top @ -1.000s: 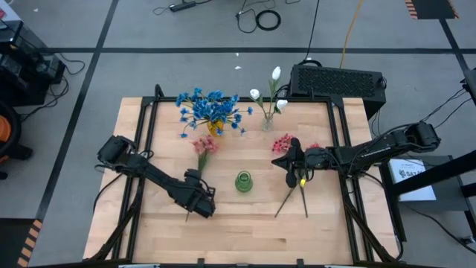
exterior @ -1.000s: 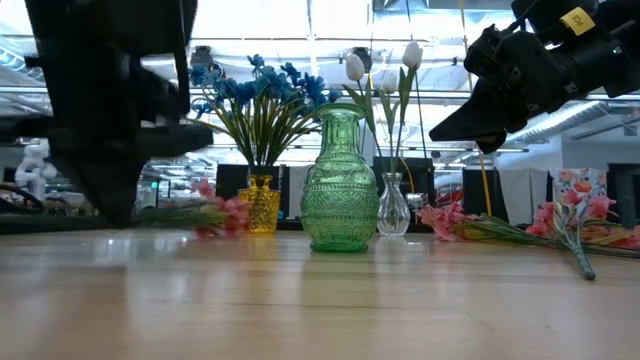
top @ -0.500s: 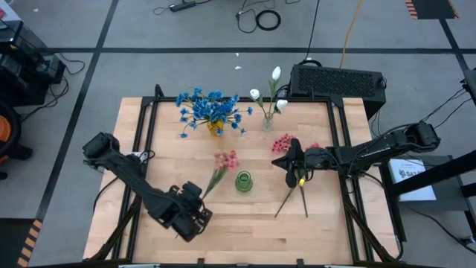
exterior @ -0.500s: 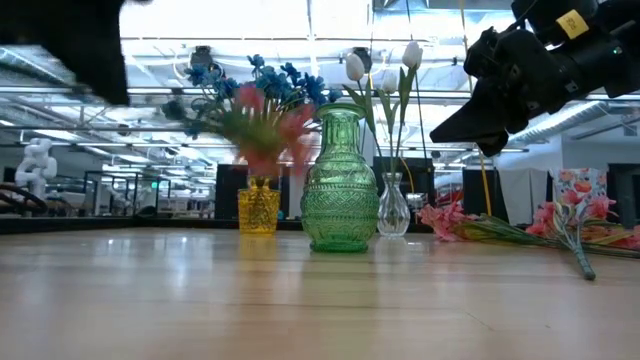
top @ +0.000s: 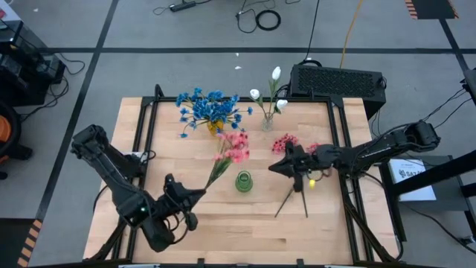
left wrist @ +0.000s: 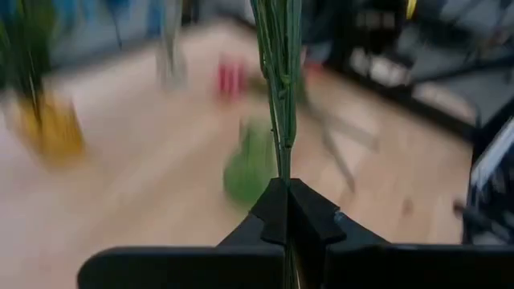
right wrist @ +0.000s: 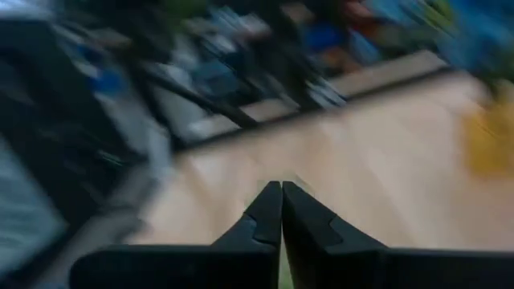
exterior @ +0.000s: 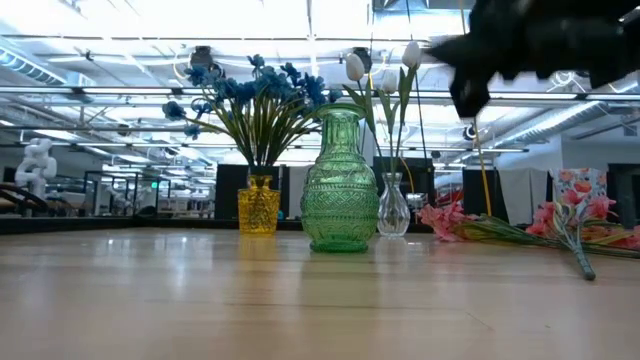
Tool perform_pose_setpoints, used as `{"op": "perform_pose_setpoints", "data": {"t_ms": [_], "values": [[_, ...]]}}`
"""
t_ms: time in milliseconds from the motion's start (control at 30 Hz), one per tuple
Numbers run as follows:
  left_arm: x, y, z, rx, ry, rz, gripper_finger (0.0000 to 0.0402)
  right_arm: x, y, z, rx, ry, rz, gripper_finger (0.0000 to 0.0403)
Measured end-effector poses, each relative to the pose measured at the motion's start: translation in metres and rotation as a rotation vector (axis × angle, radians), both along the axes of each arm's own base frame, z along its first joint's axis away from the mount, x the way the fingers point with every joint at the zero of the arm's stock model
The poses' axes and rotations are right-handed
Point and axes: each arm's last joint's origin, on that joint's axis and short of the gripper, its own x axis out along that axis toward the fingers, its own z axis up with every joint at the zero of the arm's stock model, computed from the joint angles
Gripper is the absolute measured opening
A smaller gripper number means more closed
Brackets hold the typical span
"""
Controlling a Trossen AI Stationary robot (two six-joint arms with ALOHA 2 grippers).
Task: Sort flowers into vase by color
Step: Put the left pink flowers into the green vase
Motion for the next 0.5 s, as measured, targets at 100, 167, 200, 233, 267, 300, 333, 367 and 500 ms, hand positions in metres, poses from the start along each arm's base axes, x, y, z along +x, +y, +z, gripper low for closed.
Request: {"op": "perform_pose_setpoints", "data": {"t_ms": [100,167,200,233,267,300,333,367,500], "values": [[0.01,0.002,0.012,0.141,-0.056,-0.037,0.0003,-0.001,0.011,0.016,-0.012,-0.155,0.07,0.0019],[0.021,0.003,0.021,0.21,-0.071,-0.071,0.0003,0.001,0.018,0.028,-0.043,-0.216,0.101,0.0038],[0.027,0.004,0.025,0.242,-0.081,-0.086,0.0003,0.002,0.022,0.034,-0.061,-0.236,0.109,0.0049],[0.033,0.006,0.03,0.259,-0.091,-0.104,0.0003,0.004,0.026,0.041,-0.08,-0.254,0.12,0.0063],[0.04,0.008,0.034,0.268,-0.103,-0.132,0.0003,0.006,0.03,0.048,-0.098,-0.266,0.129,0.0077],[0.047,0.01,0.038,0.271,-0.115,-0.167,0.0003,0.011,0.034,0.054,-0.118,-0.279,0.138,0.0092],[0.054,0.013,0.042,0.266,-0.133,-0.203,0.0003,0.015,0.038,0.061,-0.141,-0.296,0.149,0.0108],[0.061,0.016,0.045,0.257,-0.154,-0.239,0.0003,0.019,0.043,0.066,-0.162,-0.309,0.159,0.0123],[0.079,0.026,0.053,0.245,-0.217,-0.364,0.0003,0.039,0.058,0.084,-0.217,-0.354,0.183,0.0178]]}}
